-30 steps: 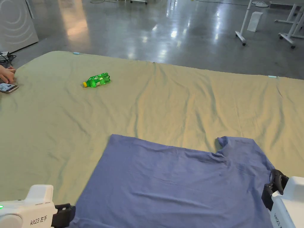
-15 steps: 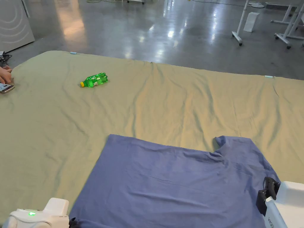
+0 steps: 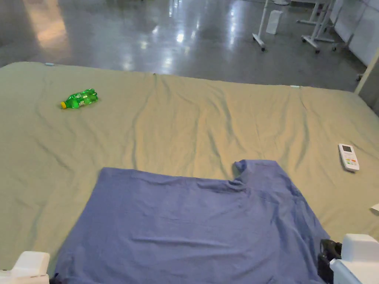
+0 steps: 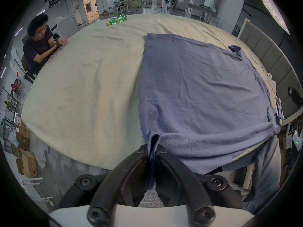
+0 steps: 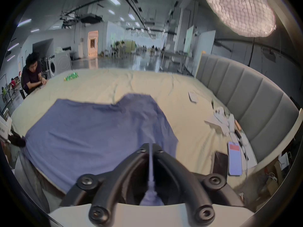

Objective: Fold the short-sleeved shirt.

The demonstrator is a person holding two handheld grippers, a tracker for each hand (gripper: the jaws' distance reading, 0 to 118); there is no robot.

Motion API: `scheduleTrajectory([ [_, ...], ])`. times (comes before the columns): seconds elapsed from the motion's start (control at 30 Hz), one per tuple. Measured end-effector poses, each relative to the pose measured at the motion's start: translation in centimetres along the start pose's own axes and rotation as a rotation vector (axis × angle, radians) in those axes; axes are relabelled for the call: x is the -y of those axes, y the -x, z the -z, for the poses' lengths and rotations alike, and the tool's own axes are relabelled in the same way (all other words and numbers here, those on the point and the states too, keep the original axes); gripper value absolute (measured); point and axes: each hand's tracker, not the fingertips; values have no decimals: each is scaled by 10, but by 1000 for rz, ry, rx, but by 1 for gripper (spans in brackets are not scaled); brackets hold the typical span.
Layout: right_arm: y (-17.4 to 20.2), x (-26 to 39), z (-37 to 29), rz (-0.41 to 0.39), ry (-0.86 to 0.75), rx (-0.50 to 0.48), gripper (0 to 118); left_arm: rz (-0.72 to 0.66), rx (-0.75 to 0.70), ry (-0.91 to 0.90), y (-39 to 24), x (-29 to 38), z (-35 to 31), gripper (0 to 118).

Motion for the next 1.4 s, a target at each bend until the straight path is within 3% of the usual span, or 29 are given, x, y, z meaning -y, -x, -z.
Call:
scheduleTrajectory([
  [0.1,-19,19,2,5,175,-19,46,-16,16,-15,3,-3,-6,8],
  [0.33,-36,81,22,6,420,-15,68,-9,8,-13,-1,-7,-5,8],
  [0.43,-33,93,30,16,492,-5,71,-3,0,-4,-4,-5,-3,8],
  [0.6,-28,91,30,41,476,-29,65,-10,0,11,-1,0,0,8],
  [0.67,-29,88,33,86,490,-114,41,-20,3,15,-1,3,2,8],
  [0.7,-27,86,31,79,480,-92,18,-22,3,16,-2,4,2,8],
  [0.73,-24,86,31,68,478,-93,10,-25,3,16,-1,4,4,8],
  [0.8,-24,89,36,26,487,-85,8,-29,1,13,-2,4,3,8],
  [1.1,-41,63,17,110,358,-76,7,-84,59,-95,7,-15,-22,8],
  [1.4,-44,6,33,119,250,-61,7,-84,61,-188,5,-73,-26,8],
])
